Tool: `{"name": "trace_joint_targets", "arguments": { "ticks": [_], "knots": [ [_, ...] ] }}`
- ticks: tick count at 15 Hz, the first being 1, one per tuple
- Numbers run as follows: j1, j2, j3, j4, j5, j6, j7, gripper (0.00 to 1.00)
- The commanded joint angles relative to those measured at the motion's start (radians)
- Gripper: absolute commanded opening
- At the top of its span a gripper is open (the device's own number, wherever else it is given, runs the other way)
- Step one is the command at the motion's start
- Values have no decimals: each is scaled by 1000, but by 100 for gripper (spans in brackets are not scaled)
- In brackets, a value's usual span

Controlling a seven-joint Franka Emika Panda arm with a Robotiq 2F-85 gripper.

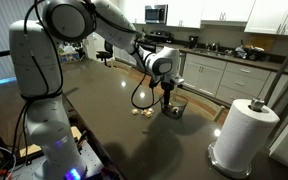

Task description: Place the black basket in the center of the counter

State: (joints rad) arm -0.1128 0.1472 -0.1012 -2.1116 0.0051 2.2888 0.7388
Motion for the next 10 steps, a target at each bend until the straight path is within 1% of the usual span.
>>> {"name": "trace_joint_targets", "arguments": {
  "ticks": [1,3,4,5,10],
  "knots": [
    [16,50,-20,34,5,25,35,100],
    [18,65,-25,39,5,26,39,100],
    [19,70,-27,41,4,26,43,75],
    [20,75,-29,42,4,27,43,73],
    [28,86,-38,48,5,27,46,39]
  ]
}}
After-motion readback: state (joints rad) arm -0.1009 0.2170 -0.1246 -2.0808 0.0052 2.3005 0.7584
